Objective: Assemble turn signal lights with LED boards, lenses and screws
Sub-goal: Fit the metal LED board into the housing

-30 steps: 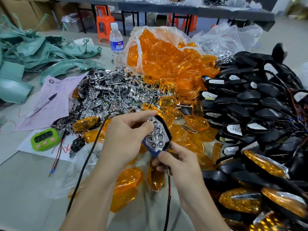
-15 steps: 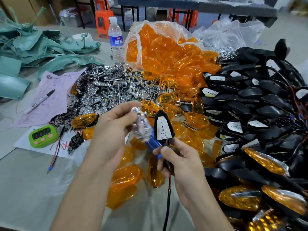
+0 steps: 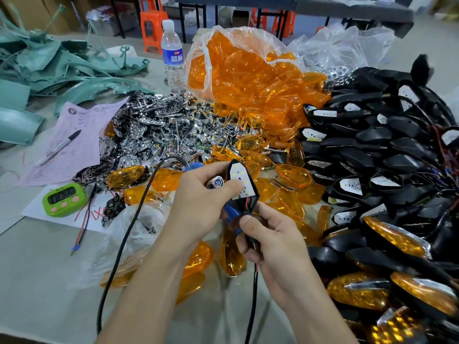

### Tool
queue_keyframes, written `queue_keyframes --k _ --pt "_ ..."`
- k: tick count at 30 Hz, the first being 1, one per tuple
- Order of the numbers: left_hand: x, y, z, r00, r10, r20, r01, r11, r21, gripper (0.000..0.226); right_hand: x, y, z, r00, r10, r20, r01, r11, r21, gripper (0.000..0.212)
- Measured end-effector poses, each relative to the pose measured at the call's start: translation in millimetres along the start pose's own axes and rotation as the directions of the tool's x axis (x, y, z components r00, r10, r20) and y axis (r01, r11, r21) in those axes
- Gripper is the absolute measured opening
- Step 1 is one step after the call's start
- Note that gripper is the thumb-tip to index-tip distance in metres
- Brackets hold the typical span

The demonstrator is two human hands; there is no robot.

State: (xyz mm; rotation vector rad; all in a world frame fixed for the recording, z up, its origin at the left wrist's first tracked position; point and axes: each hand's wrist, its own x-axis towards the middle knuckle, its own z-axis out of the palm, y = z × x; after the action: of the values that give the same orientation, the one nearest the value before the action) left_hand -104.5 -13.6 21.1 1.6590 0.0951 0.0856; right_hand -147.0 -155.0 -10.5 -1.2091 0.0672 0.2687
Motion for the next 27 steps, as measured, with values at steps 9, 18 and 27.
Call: queue_keyframes --k 9,18,27 --pt "0 -2 1 0.997 -0.062 0.036 0.064 0.996 -0.064 0.037 13 -9 2 0.969 -0.175 -0.175 0.134 0.965 -0.223 0.027" --pt "-2 -7 7 0.999 0.003 0.043 -0.004 1.000 0.027 0.035 30 -20 7 0.874 -0.418 -0.247 0.248 0.822 -0.513 0.025" --pt "-7 -7 12 1.000 -0.029 0.011 0.030 0.991 -0.131 0.030 30 -21 6 0.848 -0.410 -0.335 0.193 0.829 -0.525 0.008"
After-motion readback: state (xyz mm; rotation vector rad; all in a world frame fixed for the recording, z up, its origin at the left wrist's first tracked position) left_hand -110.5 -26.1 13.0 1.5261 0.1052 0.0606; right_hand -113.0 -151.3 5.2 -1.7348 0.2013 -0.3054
